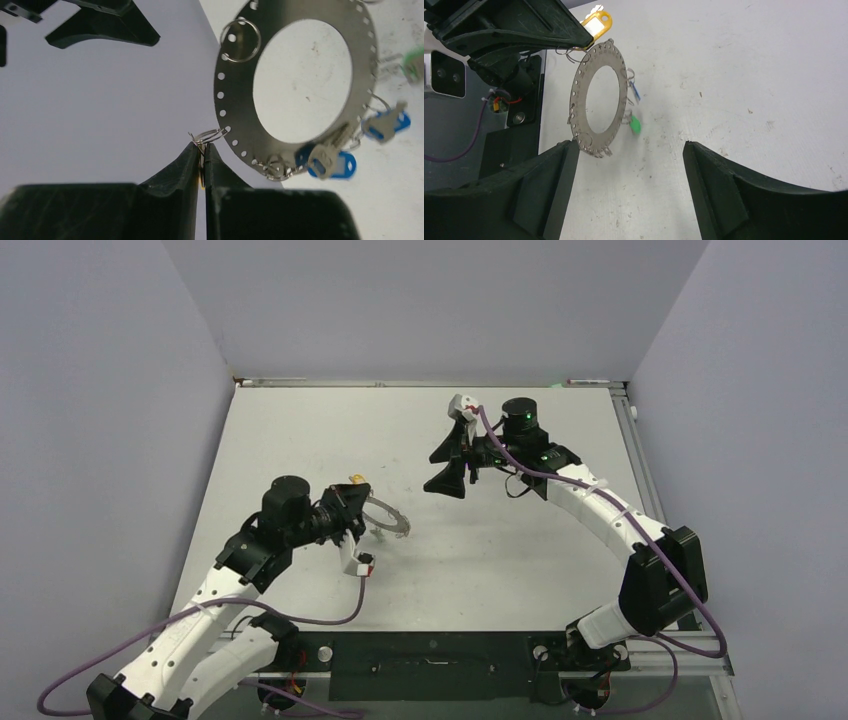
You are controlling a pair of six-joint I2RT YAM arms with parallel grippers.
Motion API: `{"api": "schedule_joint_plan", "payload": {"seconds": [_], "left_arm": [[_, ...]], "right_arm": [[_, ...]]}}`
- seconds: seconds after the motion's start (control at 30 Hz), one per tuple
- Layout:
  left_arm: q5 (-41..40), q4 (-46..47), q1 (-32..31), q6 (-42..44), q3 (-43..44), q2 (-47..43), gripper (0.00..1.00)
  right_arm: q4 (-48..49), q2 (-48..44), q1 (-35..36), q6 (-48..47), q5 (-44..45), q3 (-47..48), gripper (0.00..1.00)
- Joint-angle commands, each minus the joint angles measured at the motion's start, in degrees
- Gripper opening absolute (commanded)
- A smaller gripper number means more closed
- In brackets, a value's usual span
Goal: Remove the keys from the keyring
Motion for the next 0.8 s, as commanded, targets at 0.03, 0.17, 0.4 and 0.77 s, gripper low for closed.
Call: {"api": "schedule_joint_plan", "payload": {"seconds": [0.03, 0.17, 0.4, 0.77], "left_arm": [[4.5, 9.9, -0.3, 9.7, -2.5, -3.1, 0.00], [2.6, 12.0, -0.4, 14.4, -4.3, -3.5, 0.00], [1.8, 17.0, -0.6, 16.1, -5.6, -4.3, 0.00], [-7.5, 20.6, -0.6, 39.0, -12.5, -5.1, 0.00]], "right_arm": [[2.2, -2.6, 1.7, -1.2, 0.0, 2.5, 0.78], [3.4, -2.5, 3.0, -0.2, 0.7, 2.6, 0.76], [3.3, -1.6, 5.4, -2.9, 2.3, 3.9, 0.69], [3.1, 0.6, 7.9, -5.0, 7.3, 7.1, 0.64]]}}
